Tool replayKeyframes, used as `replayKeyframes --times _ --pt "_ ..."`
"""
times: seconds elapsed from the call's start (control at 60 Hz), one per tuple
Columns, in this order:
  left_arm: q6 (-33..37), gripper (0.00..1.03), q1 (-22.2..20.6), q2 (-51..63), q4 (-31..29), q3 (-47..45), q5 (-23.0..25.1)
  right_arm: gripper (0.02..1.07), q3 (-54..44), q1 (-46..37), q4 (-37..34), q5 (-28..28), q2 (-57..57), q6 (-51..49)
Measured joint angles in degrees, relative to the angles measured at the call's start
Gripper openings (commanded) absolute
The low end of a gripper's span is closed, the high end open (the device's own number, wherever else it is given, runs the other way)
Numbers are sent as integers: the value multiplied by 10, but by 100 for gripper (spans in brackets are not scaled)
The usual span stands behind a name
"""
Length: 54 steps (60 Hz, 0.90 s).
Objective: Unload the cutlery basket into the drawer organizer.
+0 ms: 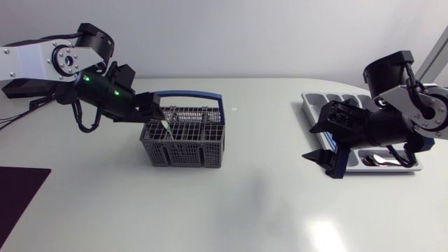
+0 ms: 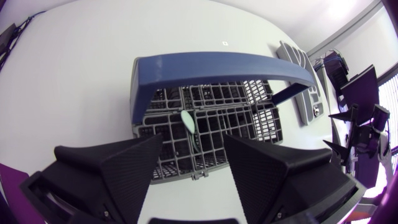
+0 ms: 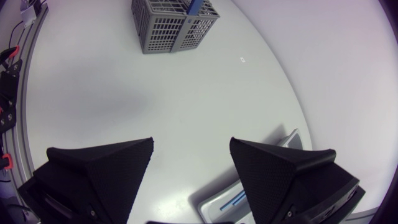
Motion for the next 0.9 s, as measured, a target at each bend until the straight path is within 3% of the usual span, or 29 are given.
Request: replayKeyframes --times 0.183,0.6,0.733,0.8,0.9 --pt "-18 58 -5 19 0 8 0 90 -5 19 12 0 -16 23" --pt "-67 58 -29 32 0 17 -30 90 -30 42 21 0 -31 42" --pt "-89 58 -30 32 25 16 -35 90 -31 45 21 0 -40 47" --pt "-99 50 -30 32 37 15 -38 90 -31 48 24 0 -43 49" --pt "-111 49 -30 32 50 13 -48 90 -36 49 26 0 -46 53"
